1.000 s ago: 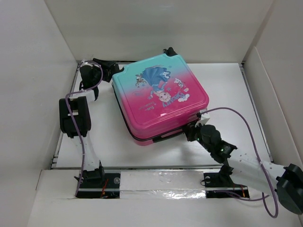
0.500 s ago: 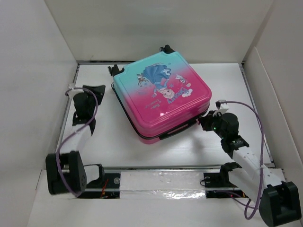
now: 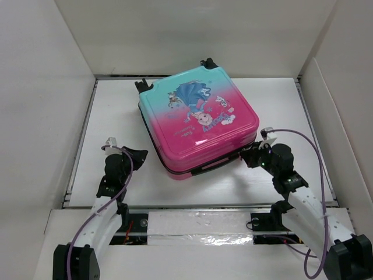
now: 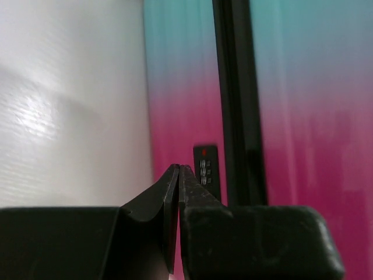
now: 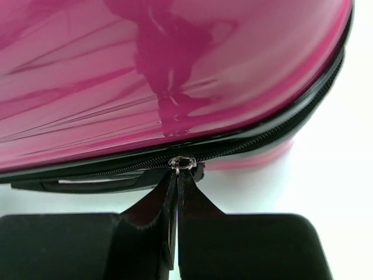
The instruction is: Pack the luggage
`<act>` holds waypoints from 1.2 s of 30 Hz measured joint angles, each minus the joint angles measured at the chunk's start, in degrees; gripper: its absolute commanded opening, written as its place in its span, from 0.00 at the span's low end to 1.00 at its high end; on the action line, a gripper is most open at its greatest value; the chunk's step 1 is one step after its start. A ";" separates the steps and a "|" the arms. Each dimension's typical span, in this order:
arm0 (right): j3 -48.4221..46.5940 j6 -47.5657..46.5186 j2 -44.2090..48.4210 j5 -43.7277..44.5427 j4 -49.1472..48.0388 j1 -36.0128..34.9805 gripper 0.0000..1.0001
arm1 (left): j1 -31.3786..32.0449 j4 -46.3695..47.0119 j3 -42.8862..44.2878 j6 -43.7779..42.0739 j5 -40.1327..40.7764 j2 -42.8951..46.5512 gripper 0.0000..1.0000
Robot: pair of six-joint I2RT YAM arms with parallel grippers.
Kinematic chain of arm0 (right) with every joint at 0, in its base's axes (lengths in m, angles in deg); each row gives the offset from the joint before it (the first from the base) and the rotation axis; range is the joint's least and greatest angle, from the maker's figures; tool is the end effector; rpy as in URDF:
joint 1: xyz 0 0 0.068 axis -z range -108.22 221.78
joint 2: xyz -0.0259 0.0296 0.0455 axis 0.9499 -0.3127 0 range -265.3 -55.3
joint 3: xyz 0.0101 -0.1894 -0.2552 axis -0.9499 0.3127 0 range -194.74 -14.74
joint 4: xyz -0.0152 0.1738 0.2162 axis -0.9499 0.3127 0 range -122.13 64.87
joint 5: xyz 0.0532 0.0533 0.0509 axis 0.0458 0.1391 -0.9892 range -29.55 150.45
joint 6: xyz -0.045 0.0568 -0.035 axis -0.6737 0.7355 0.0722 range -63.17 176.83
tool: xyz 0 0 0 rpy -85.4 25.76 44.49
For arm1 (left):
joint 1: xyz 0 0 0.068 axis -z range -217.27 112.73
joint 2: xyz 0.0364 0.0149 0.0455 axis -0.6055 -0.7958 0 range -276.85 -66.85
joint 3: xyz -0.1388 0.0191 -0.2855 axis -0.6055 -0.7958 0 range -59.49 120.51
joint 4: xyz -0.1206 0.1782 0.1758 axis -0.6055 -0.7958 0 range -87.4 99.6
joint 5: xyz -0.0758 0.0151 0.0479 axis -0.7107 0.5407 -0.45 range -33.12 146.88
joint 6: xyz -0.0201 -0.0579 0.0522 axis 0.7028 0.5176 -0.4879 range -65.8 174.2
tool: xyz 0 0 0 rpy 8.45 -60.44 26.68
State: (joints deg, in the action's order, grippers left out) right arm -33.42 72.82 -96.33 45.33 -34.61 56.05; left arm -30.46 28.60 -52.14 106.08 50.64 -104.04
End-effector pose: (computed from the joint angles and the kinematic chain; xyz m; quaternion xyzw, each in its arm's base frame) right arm 0.1723 0.0673 0.2251 -0.0737 0.8116 0.2592 0.5183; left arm 0.1686 -0.0278 0.1957 -0.2629 0.7241 -0.3484 0.5341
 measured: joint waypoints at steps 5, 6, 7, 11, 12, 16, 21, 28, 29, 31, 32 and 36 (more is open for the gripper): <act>0.04 0.31 0.35 3.13 0.83 -6.47 0.00 | 3.21 2.80 -0.63 -2.69 -7.10 -4.13 0.00; 0.04 0.39 0.15 4.26 0.81 -8.31 0.00 | 4.37 3.76 -0.63 -2.89 -7.80 -5.01 0.00; 0.04 0.50 -0.15 5.53 0.79 -10.36 0.00 | 6.01 5.29 -0.63 -3.02 -8.55 -6.16 0.00; -0.74 0.96 -2.40 9.38 0.70 -17.49 0.00 | 11.50 10.73 -0.44 -4.04 -6.10 -13.70 0.00; -1.36 1.16 -3.30 10.36 0.72 -19.15 0.00 | 13.64 11.82 -0.20 -4.00 -5.44 -16.39 0.00; -4.39 2.16 -8.52 14.97 0.09 -28.55 0.00 | 22.80 15.56 1.42 -3.32 -0.85 -25.46 0.00; -13.11 3.34 -22.93 21.18 -2.23 -47.43 0.00 | 28.72 18.78 5.42 -2.03 1.09 -33.81 0.00; -22.53 3.13 -35.76 39.12 -1.40 -57.99 0.00 | 32.24 17.88 10.73 -1.86 3.67 -41.68 0.00; -22.45 3.54 -35.69 41.07 -1.31 -58.34 0.00 | 32.70 17.49 11.56 -1.84 4.33 -42.80 0.00; -21.38 4.26 -34.97 43.60 -2.34 -58.95 0.00 | 32.98 17.09 12.59 -1.46 5.01 -44.61 0.20; -20.04 4.85 -33.94 44.22 -3.56 -59.06 0.00 | 32.65 16.61 12.72 -1.42 5.18 -44.70 0.31; -13.84 6.86 -27.19 44.81 -5.73 -58.97 0.00 | 26.75 12.41 12.59 0.20 5.90 -37.59 0.75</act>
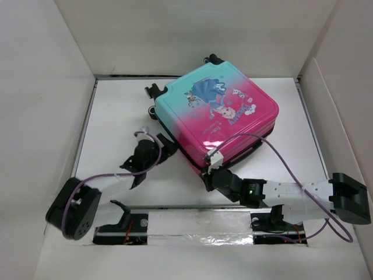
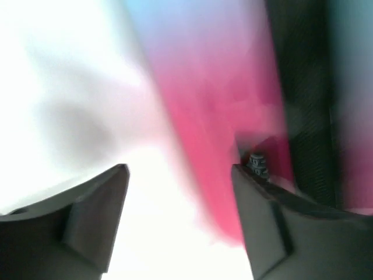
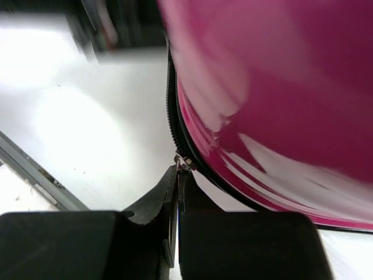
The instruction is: Pack the luggage
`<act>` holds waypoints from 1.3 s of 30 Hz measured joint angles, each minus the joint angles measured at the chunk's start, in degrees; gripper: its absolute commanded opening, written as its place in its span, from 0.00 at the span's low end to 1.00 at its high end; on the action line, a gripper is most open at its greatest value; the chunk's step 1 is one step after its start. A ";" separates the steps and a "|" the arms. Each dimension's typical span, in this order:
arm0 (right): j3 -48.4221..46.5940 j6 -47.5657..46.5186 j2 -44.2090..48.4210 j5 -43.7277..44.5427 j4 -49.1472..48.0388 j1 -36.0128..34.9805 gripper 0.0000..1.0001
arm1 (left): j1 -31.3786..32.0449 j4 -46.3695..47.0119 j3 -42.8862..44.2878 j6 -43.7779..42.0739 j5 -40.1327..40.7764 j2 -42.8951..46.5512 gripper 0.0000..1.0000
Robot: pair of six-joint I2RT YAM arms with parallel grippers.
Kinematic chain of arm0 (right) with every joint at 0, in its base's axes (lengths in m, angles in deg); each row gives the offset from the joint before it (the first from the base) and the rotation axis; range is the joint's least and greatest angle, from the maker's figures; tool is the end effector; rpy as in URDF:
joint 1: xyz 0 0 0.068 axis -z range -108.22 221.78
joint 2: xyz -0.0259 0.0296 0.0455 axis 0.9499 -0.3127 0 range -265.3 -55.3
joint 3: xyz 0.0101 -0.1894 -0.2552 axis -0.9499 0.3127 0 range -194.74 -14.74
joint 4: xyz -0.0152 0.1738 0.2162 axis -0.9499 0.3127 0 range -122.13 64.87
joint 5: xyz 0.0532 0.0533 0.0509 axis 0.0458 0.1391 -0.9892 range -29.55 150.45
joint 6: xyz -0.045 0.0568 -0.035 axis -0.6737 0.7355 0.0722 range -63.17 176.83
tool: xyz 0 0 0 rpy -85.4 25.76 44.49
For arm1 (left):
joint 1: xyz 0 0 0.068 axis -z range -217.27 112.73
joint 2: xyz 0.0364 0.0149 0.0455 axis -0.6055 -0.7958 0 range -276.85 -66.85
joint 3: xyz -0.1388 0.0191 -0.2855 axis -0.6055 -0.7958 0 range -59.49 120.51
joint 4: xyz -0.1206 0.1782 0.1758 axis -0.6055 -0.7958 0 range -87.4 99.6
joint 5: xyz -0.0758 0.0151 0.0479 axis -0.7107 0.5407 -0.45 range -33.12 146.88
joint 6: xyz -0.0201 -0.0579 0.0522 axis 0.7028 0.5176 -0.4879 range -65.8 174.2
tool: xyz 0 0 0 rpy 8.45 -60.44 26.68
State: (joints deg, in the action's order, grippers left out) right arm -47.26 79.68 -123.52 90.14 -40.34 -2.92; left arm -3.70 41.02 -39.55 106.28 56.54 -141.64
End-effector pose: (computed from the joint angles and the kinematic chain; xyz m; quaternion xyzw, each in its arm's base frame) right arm 0.1051 0.2534 0.2354 -0.2417 0.8013 0.2328 0.4952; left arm 0.2251 -0.1499 0.1760 -0.1328 0.8253 -0.3749 0.4009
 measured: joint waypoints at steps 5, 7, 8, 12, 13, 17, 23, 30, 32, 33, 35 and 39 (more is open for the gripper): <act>2.93 1.07 4.72 -1.68 0.09 0.22 0.00 | -13.88 0.20 3.58 5.35 0.39 13.49 0.85; 3.37 1.31 5.46 -3.08 0.04 0.28 0.00 | -17.88 -0.22 9.81 6.88 0.15 13.18 0.89; 3.50 1.36 5.86 -3.74 0.15 0.35 0.00 | -19.23 -0.57 13.00 7.26 -0.28 11.67 0.90; 3.76 1.36 6.19 -5.68 0.04 0.37 0.00 | -23.56 -2.60 30.16 8.02 -4.46 0.17 0.92; 3.76 1.33 6.16 -5.97 0.00 0.37 0.00 | -24.17 -3.87 35.10 7.82 -5.95 -3.80 0.92; 4.07 1.33 5.57 -6.38 -1.27 0.37 0.00 | -25.31 -9.81 49.16 5.95 -10.25 -17.22 0.92; 4.24 1.36 4.59 -7.15 -3.08 0.35 0.00 | -25.79 -17.66 56.57 2.89 -10.51 -23.65 0.84; 4.31 1.36 4.68 -7.17 -3.08 0.35 0.00 | -25.81 -21.81 56.89 -1.86 -6.93 -21.31 0.83; 4.31 1.36 4.74 -7.15 -3.06 0.35 0.00 | -26.01 -23.26 57.29 -3.56 -6.43 -21.05 0.83; 4.31 1.36 4.76 -7.17 -3.04 0.35 0.00 | -26.12 -24.09 57.53 -4.33 -6.27 -21.05 0.83; 4.31 1.36 4.76 -7.15 -3.02 0.35 0.00 | -26.18 -25.97 57.81 -5.79 -5.22 -21.09 0.82; 4.31 1.38 4.81 -7.17 -3.02 0.35 0.00 | -26.51 -28.74 58.07 -8.74 -3.26 -21.33 0.83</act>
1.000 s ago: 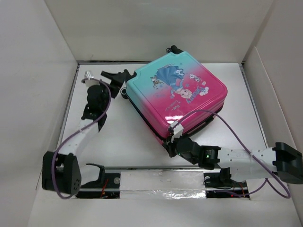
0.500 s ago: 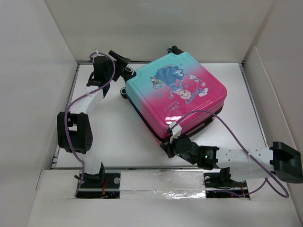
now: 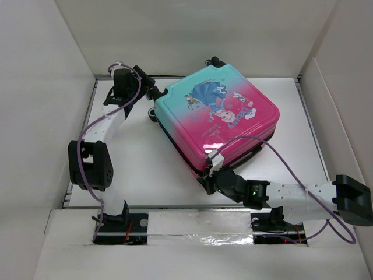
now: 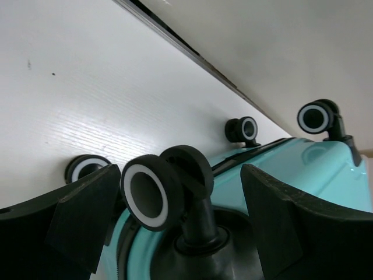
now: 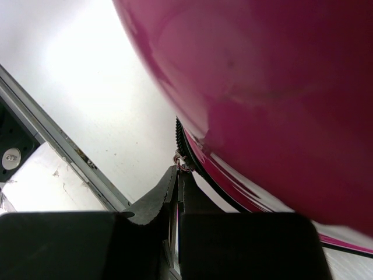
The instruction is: Pack the luggage
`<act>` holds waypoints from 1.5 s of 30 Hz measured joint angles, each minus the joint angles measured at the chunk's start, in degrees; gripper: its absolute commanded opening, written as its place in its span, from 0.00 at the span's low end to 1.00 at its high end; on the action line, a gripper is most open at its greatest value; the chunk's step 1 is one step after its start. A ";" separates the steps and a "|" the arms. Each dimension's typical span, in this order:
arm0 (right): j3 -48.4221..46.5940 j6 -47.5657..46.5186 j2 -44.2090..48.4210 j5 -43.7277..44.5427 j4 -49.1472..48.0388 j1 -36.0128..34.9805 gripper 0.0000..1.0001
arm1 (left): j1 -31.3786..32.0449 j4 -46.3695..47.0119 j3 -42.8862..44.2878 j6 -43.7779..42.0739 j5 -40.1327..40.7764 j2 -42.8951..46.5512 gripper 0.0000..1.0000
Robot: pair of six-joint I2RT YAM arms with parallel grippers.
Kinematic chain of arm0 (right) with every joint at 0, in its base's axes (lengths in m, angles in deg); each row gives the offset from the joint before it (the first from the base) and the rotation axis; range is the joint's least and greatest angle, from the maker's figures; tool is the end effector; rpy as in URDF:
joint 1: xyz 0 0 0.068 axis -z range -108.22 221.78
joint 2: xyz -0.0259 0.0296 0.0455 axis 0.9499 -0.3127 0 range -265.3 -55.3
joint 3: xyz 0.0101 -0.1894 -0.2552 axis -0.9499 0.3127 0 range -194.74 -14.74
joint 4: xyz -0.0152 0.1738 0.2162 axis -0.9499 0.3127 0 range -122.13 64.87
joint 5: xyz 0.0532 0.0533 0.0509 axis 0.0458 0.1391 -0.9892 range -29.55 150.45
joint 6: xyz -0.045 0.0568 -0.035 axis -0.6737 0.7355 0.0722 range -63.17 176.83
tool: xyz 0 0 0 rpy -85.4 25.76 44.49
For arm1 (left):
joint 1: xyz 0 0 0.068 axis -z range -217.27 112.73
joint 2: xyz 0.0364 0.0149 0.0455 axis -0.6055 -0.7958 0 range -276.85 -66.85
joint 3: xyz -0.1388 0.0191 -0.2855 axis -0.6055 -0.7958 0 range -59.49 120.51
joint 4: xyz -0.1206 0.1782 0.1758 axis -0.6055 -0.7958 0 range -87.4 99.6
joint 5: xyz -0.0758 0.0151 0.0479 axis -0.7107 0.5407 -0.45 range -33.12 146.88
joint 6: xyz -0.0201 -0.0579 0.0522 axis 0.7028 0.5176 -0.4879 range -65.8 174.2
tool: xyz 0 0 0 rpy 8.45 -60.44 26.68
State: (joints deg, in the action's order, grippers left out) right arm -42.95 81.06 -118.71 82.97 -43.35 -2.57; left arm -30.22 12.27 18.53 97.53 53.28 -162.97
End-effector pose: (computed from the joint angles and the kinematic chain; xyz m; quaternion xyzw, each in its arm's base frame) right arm 0.0949 0.2397 0.2327 -0.2520 0.7901 0.2981 0.4726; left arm 0.4554 -0.0607 0.3596 -0.2295 0.7616 -0.2803 0.5373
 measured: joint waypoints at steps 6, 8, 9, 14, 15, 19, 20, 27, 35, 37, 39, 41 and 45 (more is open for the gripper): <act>0.07 -0.02 0.00 -0.02 -0.04 0.00 0.00 | -0.09 -1.27 2.38 -1.53 -0.87 -2.89 0.83; 0.07 0.00 -0.04 0.00 -0.11 0.00 0.00 | -0.09 -1.25 2.38 -1.29 -1.88 -3.63 0.83; 0.07 0.00 -0.13 0.00 -0.15 0.00 0.00 | -0.09 -1.25 2.38 -1.03 -2.47 -4.00 0.82; 0.07 -0.02 -0.96 -0.11 -1.18 0.00 0.00 | -0.02 -0.76 2.38 0.90 -5.22 -5.64 0.78; 0.07 -0.02 -1.09 -0.11 -1.29 0.00 0.00 | 0.00 -0.33 2.38 1.55 -5.73 -5.90 0.77; 0.07 0.00 -1.68 -0.22 -2.21 0.00 0.00 | 0.24 0.68 2.38 3.93 -6.93 -6.86 0.63; 0.07 0.00 -1.86 -0.28 -2.45 0.00 0.00 | 0.22 1.11 2.40 4.70 -6.95 -7.21 0.64; 0.07 -0.02 -2.62 -0.44 -3.58 0.00 0.00 | 1.14 2.58 7.82 8.70 -9.05 -12.68 0.84; 0.09 0.13 -2.29 -0.39 -3.52 0.02 0.00 | 0.83 6.10 9.01 16.85 -11.74 -14.49 0.07; 0.13 0.31 -2.05 -0.33 -3.39 0.02 0.00 | 0.22 6.21 8.76 16.35 -12.15 -14.69 0.00; 0.17 0.46 -1.86 -0.55 -3.37 0.07 0.00 | 0.24 7.65 7.39 16.37 -12.35 -14.73 0.00; 0.33 0.48 -1.44 -1.27 -3.28 0.55 0.00 | 0.13 11.74 4.46 16.06 -12.04 -13.62 0.00; 3.23 0.22 2.99 -4.11 -2.62 2.19 0.00 | -1.46 22.56 -7.76 16.90 -9.64 -7.19 0.00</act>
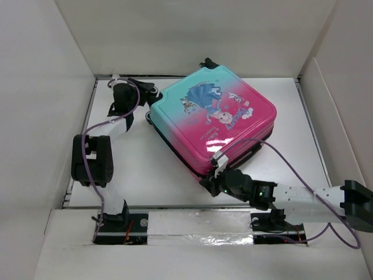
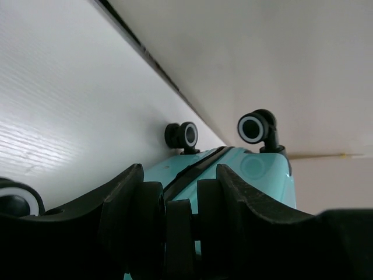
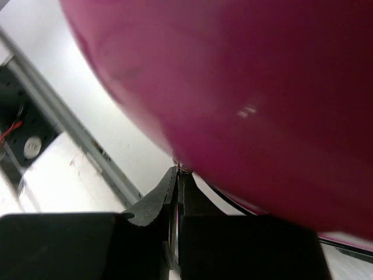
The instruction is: Pack the luggage
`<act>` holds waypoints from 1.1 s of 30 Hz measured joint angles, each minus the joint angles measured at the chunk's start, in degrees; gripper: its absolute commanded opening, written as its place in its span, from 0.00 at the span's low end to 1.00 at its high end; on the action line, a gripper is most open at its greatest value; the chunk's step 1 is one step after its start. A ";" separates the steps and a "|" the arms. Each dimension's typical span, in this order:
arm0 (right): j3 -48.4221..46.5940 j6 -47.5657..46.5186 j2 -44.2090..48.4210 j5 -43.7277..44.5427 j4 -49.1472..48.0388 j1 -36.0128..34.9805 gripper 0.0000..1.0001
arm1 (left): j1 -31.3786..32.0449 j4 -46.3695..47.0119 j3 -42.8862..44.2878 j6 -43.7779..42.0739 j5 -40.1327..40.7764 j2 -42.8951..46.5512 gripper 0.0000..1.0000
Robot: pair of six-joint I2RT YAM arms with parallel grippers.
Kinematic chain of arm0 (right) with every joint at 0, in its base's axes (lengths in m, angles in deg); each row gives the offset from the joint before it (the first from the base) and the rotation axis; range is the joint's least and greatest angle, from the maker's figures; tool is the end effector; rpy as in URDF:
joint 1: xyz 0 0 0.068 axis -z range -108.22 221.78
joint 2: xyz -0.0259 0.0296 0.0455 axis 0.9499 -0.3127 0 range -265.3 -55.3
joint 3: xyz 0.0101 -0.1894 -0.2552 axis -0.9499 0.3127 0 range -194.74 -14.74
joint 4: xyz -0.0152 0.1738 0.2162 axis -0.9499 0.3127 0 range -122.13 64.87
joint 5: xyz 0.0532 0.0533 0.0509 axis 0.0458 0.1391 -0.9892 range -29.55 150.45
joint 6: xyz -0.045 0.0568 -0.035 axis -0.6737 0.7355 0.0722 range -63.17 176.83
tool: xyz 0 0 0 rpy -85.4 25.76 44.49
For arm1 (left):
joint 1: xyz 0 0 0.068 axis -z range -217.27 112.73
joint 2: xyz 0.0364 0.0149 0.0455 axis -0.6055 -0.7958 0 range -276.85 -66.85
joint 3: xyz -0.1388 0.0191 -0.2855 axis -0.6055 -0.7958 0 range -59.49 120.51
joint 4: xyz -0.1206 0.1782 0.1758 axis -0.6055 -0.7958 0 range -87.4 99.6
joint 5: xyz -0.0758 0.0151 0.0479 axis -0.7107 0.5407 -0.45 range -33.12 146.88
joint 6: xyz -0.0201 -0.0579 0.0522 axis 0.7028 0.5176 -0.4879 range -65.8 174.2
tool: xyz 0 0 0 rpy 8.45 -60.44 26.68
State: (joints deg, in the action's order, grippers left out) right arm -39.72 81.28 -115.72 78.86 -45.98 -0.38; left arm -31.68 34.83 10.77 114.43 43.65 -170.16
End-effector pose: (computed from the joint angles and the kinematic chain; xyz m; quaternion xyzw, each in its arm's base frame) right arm 0.0962 0.2270 0.2287 -0.2479 0.7831 0.3262 0.4679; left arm 0.4807 -0.0630 0.3036 -0.2763 0.6999 -0.4276 0.5010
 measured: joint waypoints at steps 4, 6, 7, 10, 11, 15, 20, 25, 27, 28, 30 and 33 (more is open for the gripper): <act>1.29 -2.05 5.90 -6.27 5.22 4.83 0.00 | -1.95 12.22 -17.59 3.17 5.90 10.51 0.00; 0.85 -3.13 8.09 -9.66 9.53 8.94 0.00 | -1.84 17.68 -25.31 4.33 12.09 15.69 0.00; 0.33 -3.63 9.14 -11.45 11.98 11.65 0.00 | -1.29 19.76 -28.33 4.48 15.17 17.92 0.00; -1.40 -5.42 11.82 -15.34 19.78 20.87 0.00 | 2.86 24.00 -35.47 4.66 24.87 23.08 0.00; -1.90 -5.88 12.39 -15.47 21.79 23.91 0.00 | 4.92 25.53 -37.99 4.94 27.52 24.85 0.00; -2.54 -7.61 11.21 -11.52 20.81 30.86 0.00 | 14.69 27.23 -43.98 5.22 31.04 30.86 0.00; -2.51 -7.06 1.90 -7.43 8.48 25.68 0.00 | 27.45 29.22 -47.23 6.43 25.77 33.73 0.00; -5.11 -7.15 -10.43 -3.10 -2.19 16.00 0.00 | 31.04 29.42 -47.23 6.34 19.76 33.75 0.00; -7.08 -7.82 -14.05 -1.84 -4.59 15.04 0.00 | 30.32 28.74 -47.25 6.38 19.78 34.27 0.00; -7.96 -7.85 -15.47 -1.57 -5.29 14.69 0.00 | 30.05 27.74 -47.28 6.34 20.06 35.01 0.00; -8.76 -8.44 -17.55 -1.66 -7.72 14.08 0.00 | 29.73 25.79 -47.58 6.25 21.75 36.85 0.00; -9.81 -9.33 -19.61 -2.29 -9.49 13.25 0.00 | 29.70 23.76 -48.72 6.34 24.72 39.58 0.00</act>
State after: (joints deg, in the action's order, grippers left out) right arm -49.53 71.95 -135.33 76.57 -55.46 12.86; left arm -1.98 58.59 -37.95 120.77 68.37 -130.58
